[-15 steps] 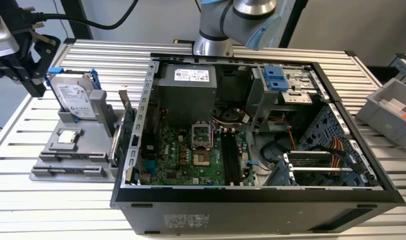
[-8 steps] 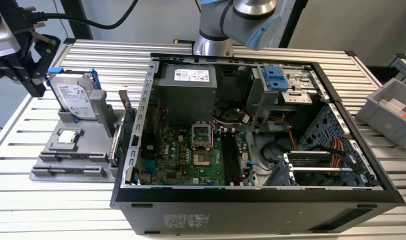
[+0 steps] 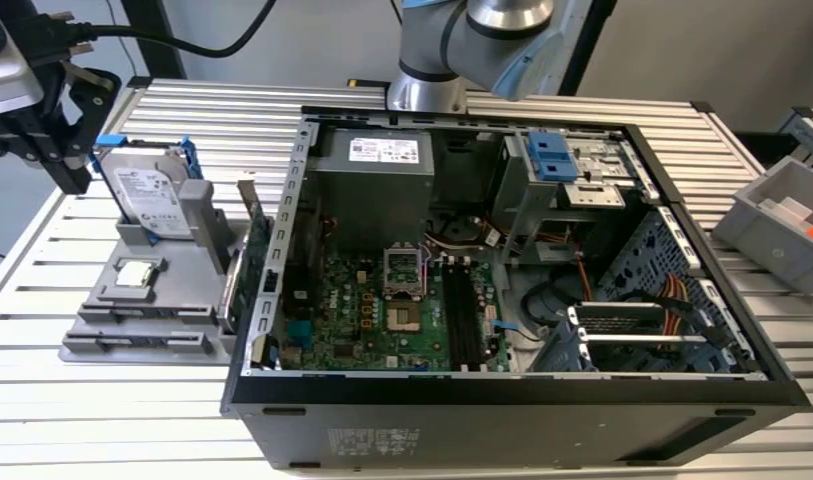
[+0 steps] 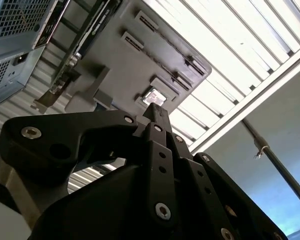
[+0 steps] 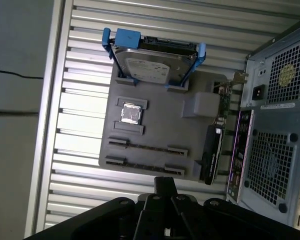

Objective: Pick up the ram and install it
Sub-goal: 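Pick up the ram and move it above insertion slot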

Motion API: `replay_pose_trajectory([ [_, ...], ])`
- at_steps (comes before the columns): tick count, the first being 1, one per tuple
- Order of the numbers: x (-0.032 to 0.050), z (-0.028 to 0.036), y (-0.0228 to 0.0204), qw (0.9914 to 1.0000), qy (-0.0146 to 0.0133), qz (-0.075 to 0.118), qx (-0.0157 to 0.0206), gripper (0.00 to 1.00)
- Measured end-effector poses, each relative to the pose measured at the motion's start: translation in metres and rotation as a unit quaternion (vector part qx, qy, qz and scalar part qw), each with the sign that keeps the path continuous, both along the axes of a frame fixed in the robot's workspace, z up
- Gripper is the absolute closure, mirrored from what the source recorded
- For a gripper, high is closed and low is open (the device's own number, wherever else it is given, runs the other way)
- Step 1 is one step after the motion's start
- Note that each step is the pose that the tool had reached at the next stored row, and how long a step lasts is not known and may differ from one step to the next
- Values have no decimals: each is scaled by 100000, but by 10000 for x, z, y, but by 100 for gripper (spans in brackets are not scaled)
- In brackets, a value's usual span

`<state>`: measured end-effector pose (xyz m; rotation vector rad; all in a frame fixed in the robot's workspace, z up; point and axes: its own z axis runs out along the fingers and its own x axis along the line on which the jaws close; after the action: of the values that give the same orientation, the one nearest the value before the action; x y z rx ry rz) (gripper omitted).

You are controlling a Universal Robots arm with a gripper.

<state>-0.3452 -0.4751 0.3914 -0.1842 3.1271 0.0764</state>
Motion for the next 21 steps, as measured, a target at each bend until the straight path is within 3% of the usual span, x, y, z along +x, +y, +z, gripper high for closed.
replay_pose_trajectory([
  [7,0,0,0,100000,0,207,0,100],
  [21,0,0,0,99914,1,4145,-2,100],
])
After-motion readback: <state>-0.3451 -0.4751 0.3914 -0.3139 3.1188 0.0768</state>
